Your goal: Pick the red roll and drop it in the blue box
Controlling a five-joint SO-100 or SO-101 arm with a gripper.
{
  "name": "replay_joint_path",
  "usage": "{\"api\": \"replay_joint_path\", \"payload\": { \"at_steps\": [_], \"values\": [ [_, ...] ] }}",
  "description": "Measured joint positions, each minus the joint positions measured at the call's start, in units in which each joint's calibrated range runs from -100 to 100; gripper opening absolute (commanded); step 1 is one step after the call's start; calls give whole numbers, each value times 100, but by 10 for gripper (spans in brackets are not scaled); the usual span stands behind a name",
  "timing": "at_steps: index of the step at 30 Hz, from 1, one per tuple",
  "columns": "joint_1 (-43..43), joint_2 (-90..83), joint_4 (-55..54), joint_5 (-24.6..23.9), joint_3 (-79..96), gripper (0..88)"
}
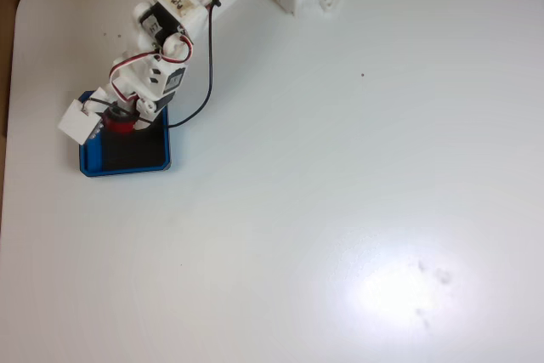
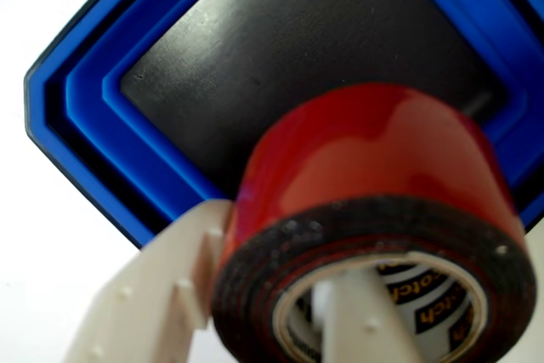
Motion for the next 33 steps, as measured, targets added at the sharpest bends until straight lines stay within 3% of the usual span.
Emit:
{"api": "replay_joint_path", "payload": {
  "at_steps": [13, 25, 33],
  "values": [
    [0, 313, -8, 0, -18, 6],
    [0, 889, -1067, 0, -45, 6],
    [0, 1016, -1133, 0, -45, 7]
  ]
}}
